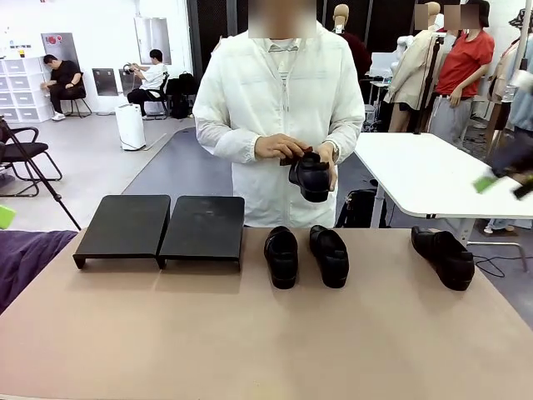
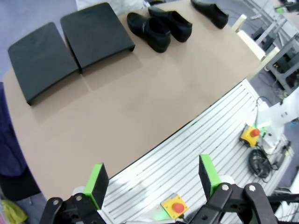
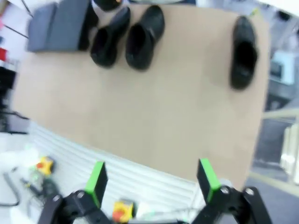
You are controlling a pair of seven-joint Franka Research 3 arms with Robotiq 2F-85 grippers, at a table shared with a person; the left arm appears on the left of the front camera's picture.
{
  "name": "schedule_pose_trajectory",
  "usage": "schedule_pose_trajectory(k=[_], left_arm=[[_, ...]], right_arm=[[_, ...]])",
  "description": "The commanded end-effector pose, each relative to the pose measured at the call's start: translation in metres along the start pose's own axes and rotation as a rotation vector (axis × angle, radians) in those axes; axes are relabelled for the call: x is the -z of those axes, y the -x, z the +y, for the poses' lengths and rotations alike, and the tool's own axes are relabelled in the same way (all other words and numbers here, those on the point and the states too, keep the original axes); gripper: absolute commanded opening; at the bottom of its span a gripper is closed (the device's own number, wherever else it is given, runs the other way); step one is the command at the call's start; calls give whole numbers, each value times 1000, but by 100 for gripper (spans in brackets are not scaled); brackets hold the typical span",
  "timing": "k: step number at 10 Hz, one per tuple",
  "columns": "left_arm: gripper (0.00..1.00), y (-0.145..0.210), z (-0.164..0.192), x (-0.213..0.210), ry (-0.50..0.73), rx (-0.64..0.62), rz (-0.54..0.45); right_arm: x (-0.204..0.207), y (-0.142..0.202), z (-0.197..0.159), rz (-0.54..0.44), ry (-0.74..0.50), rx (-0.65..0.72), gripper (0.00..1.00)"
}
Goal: Organize the shoes by placing them on the stand.
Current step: Pick up one Shoe and place it in the middle of the table.
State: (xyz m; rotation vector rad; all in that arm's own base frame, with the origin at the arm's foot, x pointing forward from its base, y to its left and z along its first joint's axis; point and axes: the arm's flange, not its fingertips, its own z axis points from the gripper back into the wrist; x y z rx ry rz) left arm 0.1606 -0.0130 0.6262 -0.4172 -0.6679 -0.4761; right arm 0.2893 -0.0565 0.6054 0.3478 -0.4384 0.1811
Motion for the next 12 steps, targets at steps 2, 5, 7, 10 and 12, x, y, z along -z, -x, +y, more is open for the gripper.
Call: schedule_pose_trajectory(k=[2,5,7,10,12], left_arm=[[100,1,-1,-2,16,3,1],[100,1,-1,-2,16,3,1],[100,1,-1,-2,16,3,1],[100,1,-1,-2,16,3,1],[100,1,-1,-2,16,3,1]], right_arm=[[-9,35,-14,20,32,61,100],[33,-35,29,32,17,-18,100],[82,-91,86,80,1,-140,100],[104,-108,101,88,25,-185,100],[60,-74,60,64,41,-128,100]])
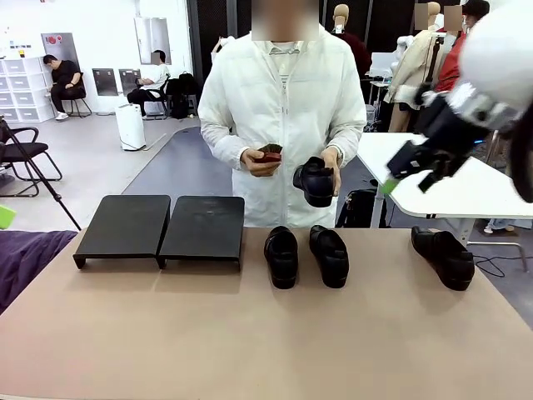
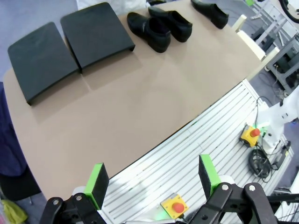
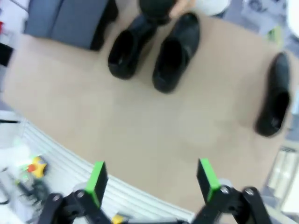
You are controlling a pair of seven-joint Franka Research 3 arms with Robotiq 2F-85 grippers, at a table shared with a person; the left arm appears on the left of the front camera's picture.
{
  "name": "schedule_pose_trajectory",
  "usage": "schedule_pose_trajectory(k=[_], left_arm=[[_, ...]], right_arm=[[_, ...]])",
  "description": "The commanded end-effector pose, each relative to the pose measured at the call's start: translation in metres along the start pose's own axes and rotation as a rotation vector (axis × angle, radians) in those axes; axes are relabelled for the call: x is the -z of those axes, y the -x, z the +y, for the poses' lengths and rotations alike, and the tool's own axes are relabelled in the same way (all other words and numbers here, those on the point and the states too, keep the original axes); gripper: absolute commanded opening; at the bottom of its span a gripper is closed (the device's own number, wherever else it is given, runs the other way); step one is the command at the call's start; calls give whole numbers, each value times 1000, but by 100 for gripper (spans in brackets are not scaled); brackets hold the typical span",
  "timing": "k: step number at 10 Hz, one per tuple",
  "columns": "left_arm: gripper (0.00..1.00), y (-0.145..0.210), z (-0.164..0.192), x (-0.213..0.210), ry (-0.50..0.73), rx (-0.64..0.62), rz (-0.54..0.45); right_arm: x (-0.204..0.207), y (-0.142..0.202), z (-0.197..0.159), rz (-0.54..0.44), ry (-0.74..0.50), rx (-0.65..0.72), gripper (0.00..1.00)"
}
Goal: Organize the shoes by placing them on the stand.
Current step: Pick up one Shoe and place it in the middle of the table.
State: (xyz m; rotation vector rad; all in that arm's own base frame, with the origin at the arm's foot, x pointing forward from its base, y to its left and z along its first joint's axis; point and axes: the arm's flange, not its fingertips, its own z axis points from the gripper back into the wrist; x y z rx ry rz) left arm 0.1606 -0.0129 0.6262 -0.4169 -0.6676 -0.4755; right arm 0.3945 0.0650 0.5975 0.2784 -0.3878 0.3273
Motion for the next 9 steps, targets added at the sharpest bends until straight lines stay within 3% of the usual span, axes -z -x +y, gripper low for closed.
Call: schedule_pose_trajectory(k=[1,3,5,9], left_arm=[[100,1,-1,-2,16,4,0],[100,1,-1,-2,16,4,0],[100,1,-1,-2,16,4,0],[100,1,-1,-2,16,4,0]], right_arm=[[-51,69,-39,-30,21,63,100],[-71,120,-62,13,46,159,100],[-74,137,-74,-1,29,208,100],[-50,70,-36,5,36,61,100]])
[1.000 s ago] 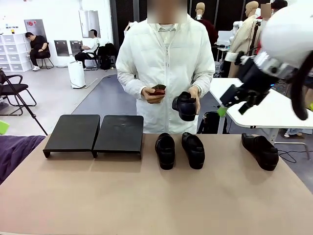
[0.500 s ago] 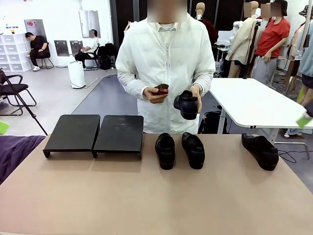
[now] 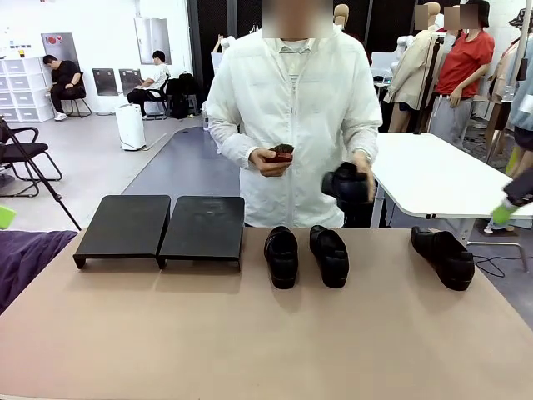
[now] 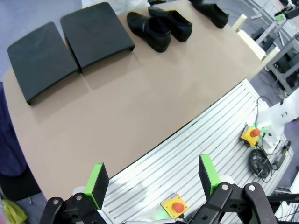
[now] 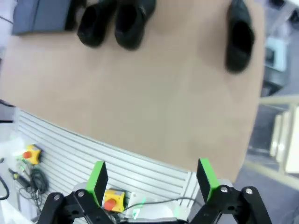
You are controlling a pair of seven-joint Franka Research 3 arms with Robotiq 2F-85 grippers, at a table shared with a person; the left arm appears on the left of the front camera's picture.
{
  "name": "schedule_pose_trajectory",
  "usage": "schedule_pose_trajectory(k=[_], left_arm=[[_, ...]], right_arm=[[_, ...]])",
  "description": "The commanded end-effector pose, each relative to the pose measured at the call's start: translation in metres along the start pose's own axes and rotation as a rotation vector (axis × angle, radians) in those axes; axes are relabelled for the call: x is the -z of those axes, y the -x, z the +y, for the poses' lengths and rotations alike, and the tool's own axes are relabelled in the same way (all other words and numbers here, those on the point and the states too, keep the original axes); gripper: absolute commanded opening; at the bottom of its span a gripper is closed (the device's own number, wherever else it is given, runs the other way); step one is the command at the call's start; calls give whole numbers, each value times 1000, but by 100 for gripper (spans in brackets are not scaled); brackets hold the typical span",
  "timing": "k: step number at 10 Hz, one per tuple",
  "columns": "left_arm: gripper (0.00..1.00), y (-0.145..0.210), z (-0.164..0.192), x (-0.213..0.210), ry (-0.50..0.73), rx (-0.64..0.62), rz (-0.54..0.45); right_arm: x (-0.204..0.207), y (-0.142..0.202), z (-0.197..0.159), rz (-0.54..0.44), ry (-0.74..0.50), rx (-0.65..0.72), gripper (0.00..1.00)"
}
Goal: Organize the shoes by placing them on the stand.
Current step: Pick up one Shoe and place it in the middle of the table.
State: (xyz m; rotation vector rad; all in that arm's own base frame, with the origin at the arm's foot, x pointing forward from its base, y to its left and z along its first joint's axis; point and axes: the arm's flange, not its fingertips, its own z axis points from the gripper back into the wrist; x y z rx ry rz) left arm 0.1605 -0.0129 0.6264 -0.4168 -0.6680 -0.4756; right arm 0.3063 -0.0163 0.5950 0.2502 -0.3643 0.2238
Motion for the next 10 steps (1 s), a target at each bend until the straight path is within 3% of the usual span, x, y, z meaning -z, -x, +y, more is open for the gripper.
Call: schedule_pose_trajectory(k=[1,4,6,9,10], left_arm=[[100,1,-1,-2,17,4,1],[100,1,-1,-2,17,4,1],[100,1,-1,-2,17,4,1],[100,1,-1,-2,17,4,1],[100,1,-1,-2,17,4,1]], right_arm=[[-2,-30,1,35,9,-64,100],[-109,84,-80,49,40,47,100],[-153,139,-101,20,32,164,100],[-134,144,-107,6,0,270,100],[-161,171,-110,8,18,226,100]])
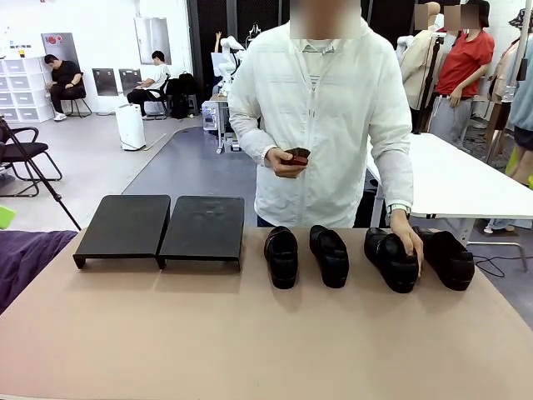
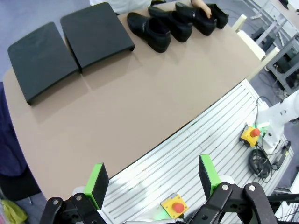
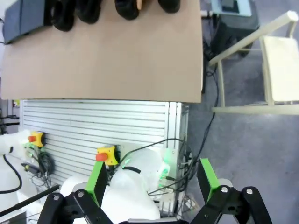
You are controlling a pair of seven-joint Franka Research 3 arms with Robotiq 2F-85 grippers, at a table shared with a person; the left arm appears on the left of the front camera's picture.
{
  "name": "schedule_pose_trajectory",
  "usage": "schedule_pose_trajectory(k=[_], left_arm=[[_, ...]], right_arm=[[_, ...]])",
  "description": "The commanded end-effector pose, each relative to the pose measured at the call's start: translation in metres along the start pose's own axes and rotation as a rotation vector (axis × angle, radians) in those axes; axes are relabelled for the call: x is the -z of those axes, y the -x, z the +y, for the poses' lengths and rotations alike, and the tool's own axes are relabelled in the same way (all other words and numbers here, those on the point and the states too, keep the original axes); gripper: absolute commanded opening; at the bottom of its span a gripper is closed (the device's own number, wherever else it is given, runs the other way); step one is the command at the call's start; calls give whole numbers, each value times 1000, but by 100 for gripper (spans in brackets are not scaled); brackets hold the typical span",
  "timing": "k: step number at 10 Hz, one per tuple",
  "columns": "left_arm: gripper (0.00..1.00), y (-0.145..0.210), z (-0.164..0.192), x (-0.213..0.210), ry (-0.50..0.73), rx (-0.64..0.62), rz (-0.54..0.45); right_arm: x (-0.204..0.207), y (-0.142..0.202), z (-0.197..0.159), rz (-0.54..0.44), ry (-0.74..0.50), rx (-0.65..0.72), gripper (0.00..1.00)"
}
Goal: Organize the shoes by placing them on the stand.
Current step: Pick up one Shoe and place it in the middle of the table.
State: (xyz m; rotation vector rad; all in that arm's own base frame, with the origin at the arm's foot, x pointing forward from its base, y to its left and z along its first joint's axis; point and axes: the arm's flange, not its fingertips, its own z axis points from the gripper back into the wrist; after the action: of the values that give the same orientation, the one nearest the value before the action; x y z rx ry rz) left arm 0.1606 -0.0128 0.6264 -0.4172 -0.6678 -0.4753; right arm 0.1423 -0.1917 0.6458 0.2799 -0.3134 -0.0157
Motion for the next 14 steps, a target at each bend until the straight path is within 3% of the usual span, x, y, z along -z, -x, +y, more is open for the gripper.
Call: schedule_pose_trajectory(k=[1,3,5,7,10,12,14], left_arm=[[100,1,-1,-2,16,4,1],[100,1,-1,-2,16,4,1],[100,1,-1,-2,16,4,1],[100,1,-1,-2,16,4,1],[100,1,-1,-2,16,4,1],[100,1,-1,-2,16,4,1],[100,1,-1,-2,16,4,1]], right_arm=[[-13,12,0,-12,6,-18,100],[-3,2,0,-5,1,-3,100],[23,-43,48,-3,-24,-143,100],[64,-116,128,-7,-78,-200,100],[159,-203,304,103,-49,-261,100],[224,-223,388,153,14,-231,100],[279,-220,423,199,84,-254,100]])
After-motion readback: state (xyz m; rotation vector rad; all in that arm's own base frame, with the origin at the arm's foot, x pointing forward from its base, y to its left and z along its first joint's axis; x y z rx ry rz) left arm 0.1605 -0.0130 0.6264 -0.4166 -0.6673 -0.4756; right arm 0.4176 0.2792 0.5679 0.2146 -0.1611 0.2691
